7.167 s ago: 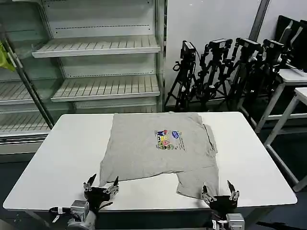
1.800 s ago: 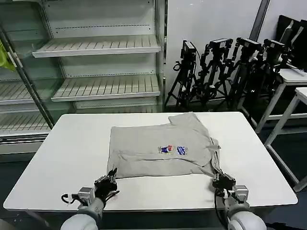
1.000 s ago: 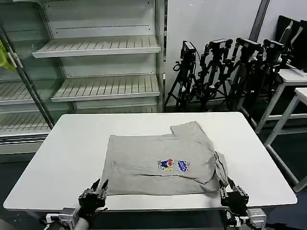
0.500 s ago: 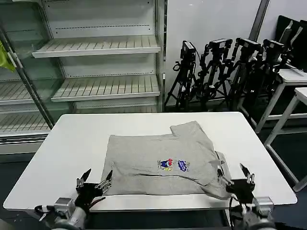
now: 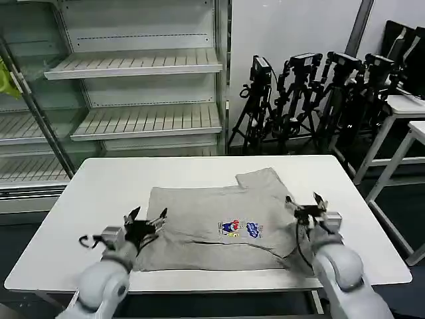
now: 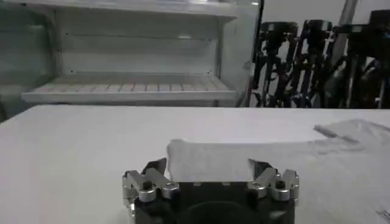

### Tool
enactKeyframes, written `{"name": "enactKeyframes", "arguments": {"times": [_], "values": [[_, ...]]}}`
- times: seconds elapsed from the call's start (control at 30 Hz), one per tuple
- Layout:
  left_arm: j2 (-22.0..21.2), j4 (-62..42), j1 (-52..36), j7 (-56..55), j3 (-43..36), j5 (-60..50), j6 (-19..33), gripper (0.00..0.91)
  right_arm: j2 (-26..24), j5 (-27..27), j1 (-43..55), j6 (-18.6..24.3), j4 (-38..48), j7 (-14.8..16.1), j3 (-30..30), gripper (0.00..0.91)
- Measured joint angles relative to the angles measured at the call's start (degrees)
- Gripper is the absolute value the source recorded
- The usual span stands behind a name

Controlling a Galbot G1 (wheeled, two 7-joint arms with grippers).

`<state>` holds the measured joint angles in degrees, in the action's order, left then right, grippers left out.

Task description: Fold and organize the clothes.

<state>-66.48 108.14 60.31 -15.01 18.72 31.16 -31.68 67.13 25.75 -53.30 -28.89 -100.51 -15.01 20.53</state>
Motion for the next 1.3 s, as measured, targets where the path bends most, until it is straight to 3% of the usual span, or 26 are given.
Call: {"name": "enactKeyframes", "arguments": {"times": [0.37,0.7,0.73,0.77,0.87,0.9,0.93,0.97,1.03,1.3], "values": [[-1.7,-14.7,-13.6,-1.3,-5.9,-1.3,-0.7,0.907,4.2,-1.9,18.8,1.1,23.2,1.9,-6.7,0.907],[-1.3,-21.4,-17.7,-1.6,-7.4,-1.6,-1.1,0.907,8.3,-5.2,26.7,1.9,37.7,3.2,-9.1,0.907],[-1.3,-21.8,-17.9,-1.6,-7.5,-1.5,-1.1,0.212,8.6,-5.4,27.1,2.0,38.6,3.2,-9.2,0.907],[-1.3,-22.2,-18.1,-1.6,-7.6,-1.3,-1.1,0.081,8.9,-5.7,27.7,2.1,39.6,3.3,-9.3,0.907],[-1.4,-22.8,-18.5,-1.5,-7.6,-0.1,-1.1,0.04,9.7,-6.1,28.8,2.3,41.9,3.3,-9.2,0.907],[-1.5,-23.0,-18.5,-1.5,-7.7,0.3,-1.1,0.05,10.0,-6.2,29.2,2.3,42.5,3.4,-9.2,0.595],[-1.4,-23.0,-18.6,-1.4,-7.8,0.6,-1.1,0.05,10.2,-6.2,29.4,2.3,43.0,3.6,-9.1,0.202],[-1.4,-23.1,-18.6,-1.4,-7.9,0.9,-1.1,0.05,10.4,-6.3,29.7,2.3,43.6,3.7,-9.1,0.081],[-1.2,-23.1,-18.5,-1.2,-8.2,1.4,-1.2,0.05,10.7,-6.3,30.1,2.3,44.6,4.0,-9.0,0.0],[-0.5,-22.5,-17.5,-0.7,-8.4,2.8,-1.1,0.05,11.1,-5.9,30.7,2.2,46.4,5.3,-9.4,0.0]]}}
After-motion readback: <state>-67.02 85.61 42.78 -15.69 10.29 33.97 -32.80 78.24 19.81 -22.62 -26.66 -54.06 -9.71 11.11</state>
